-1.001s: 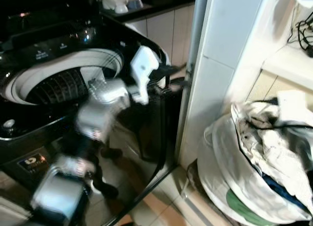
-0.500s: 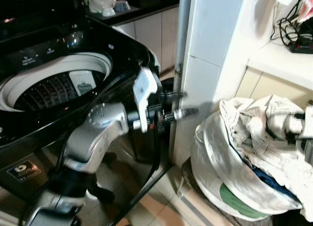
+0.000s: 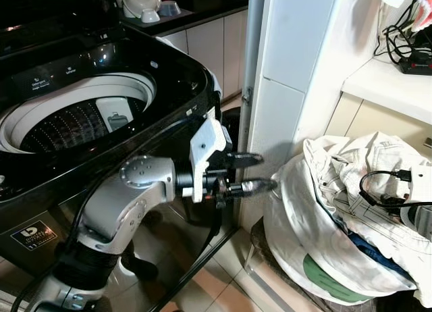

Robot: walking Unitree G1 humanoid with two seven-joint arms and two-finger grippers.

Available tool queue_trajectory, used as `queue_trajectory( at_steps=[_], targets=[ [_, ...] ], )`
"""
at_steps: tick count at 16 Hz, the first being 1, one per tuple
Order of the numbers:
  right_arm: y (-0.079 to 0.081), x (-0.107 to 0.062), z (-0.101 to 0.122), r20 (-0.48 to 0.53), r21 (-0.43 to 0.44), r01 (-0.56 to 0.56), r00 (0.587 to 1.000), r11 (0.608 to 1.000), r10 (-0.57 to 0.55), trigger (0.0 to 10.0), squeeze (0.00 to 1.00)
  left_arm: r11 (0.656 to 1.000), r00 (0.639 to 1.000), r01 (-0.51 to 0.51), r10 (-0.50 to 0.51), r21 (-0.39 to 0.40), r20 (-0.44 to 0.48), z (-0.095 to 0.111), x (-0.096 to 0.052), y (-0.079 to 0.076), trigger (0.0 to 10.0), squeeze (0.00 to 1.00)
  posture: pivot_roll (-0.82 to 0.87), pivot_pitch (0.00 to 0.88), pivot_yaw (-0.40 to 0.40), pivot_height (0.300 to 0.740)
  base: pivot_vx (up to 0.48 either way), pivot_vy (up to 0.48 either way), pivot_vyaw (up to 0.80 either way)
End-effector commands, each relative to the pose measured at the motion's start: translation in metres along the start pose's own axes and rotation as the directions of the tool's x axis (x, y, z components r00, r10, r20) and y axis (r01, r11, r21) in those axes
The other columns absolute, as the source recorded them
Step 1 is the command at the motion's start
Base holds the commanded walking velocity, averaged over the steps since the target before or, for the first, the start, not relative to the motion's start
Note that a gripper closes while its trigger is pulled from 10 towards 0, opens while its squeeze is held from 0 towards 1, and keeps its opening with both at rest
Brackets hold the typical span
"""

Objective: Clothes washing

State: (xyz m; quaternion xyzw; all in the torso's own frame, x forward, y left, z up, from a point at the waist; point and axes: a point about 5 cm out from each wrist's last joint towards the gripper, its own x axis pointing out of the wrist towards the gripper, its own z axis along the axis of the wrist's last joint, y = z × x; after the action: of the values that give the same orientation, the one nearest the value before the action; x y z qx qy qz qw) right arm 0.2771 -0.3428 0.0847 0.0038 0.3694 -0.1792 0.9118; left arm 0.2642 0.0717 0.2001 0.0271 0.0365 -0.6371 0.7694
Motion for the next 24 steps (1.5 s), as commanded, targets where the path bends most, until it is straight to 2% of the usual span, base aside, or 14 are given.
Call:
queue_trajectory(
  at_steps=[1, 13, 15, 17, 18, 19, 20, 21, 22, 23, 24],
  targets=[
    [0.006, 0.002, -0.010, -0.042, 0.018, -0.039, 0.998, 0.999, 0.040, 0.0, 0.00, 1.000, 1.000, 0.019, -0.019, 0.003, 0.002, 0.003, 0.000, -0.004, 10.0, 0.00, -0.07, 0.000, 0.051, 0.740, 0.000, 0.000, 0.00],
    [0.009, 0.001, -0.004, 0.011, 0.028, -0.082, 0.997, 0.996, 0.082, 0.0, 0.00, 1.000, 1.000, 0.004, -0.004, -0.011, 0.002, 0.004, -0.001, -0.004, 10.0, 0.00, -0.07, 0.000, 0.050, 0.740, 0.000, 0.000, 0.00],
    [0.009, -0.003, 0.003, 0.033, 0.000, -0.100, 0.994, 0.995, 0.100, 0.0, 0.00, 1.000, 1.000, 0.001, -0.001, -0.010, 0.002, 0.004, -0.001, -0.003, 10.0, 0.00, -0.07, 0.000, 0.051, 0.740, 0.000, 0.000, 0.00],
    [0.009, -0.016, 0.023, 0.099, -0.037, -0.134, 0.985, 0.990, 0.137, 0.0, 0.00, 0.999, 0.999, -0.038, 0.038, 0.008, 0.022, 0.008, -0.002, 0.001, 10.0, 0.00, -0.06, 0.000, 0.049, 0.740, 0.000, 0.000, 0.00],
    [0.014, -0.030, 0.044, 0.181, -0.073, -0.212, 0.958, 0.974, 0.222, 0.0, 0.00, 0.996, 0.995, -0.084, 0.083, 0.019, 0.060, 0.014, -0.002, 0.006, 10.0, 0.00, -0.07, 0.000, 0.051, 0.740, 0.000, 0.000, 0.00],
    [0.024, -0.046, 0.065, 0.263, -0.088, -0.313, 0.908, 0.946, 0.325, 0.0, 0.00, 0.993, 0.986, -0.119, 0.117, 0.007, 0.121, 0.023, -0.002, 0.011, 10.0, 0.00, -0.07, 0.000, 0.054, 0.740, 0.000, 0.000, 0.00],
    [0.028, -0.053, 0.074, 0.295, -0.099, -0.347, 0.885, 0.933, 0.361, 0.0, 0.00, 0.990, 0.978, -0.142, 0.138, 0.014, 0.156, 0.028, -0.001, 0.014, 10.0, 0.00, -0.07, 0.000, 0.056, 0.740, 0.000, 0.000, 0.00],
    [0.043, -0.078, 0.100, 0.397, -0.158, -0.459, 0.781, 0.875, 0.481, 0.0, 0.00, 0.969, 0.938, -0.243, 0.223, 0.043, 0.264, 0.046, -0.001, 0.025, 10.0, 0.00, -0.07, 0.000, 0.056, 0.740, 0.000, 0.000, 0.00],
    [0.051, -0.092, 0.112, 0.437, -0.195, -0.505, 0.722, 0.841, 0.536, 0.0, 0.00, 0.954, 0.910, -0.297, 0.269, 0.042, 0.315, 0.055, -0.002, 0.031, 10.0, 0.00, -0.07, 0.000, 0.056, 0.740, 0.000, 0.000, 0.00],
    [0.058, -0.107, 0.123, 0.475, -0.225, -0.548, 0.660, 0.805, 0.582, 0.0, 0.00, 0.940, 0.886, -0.336, 0.294, 0.058, 0.358, 0.064, -0.003, 0.035, 10.0, 0.24, -0.07, 0.000, 0.054, 0.740, 0.000, 0.000, 0.00],
    [0.063, -0.117, 0.131, 0.501, -0.249, -0.573, 0.614, 0.781, 0.610, 0.0, 0.00, 0.935, 0.872, -0.350, 0.300, 0.063, 0.387, 0.070, -0.005, 0.037, 10.0, 1.00, -0.07, 0.000, 0.054, 0.740, 0.000, 0.000, 0.00]
  ],
)
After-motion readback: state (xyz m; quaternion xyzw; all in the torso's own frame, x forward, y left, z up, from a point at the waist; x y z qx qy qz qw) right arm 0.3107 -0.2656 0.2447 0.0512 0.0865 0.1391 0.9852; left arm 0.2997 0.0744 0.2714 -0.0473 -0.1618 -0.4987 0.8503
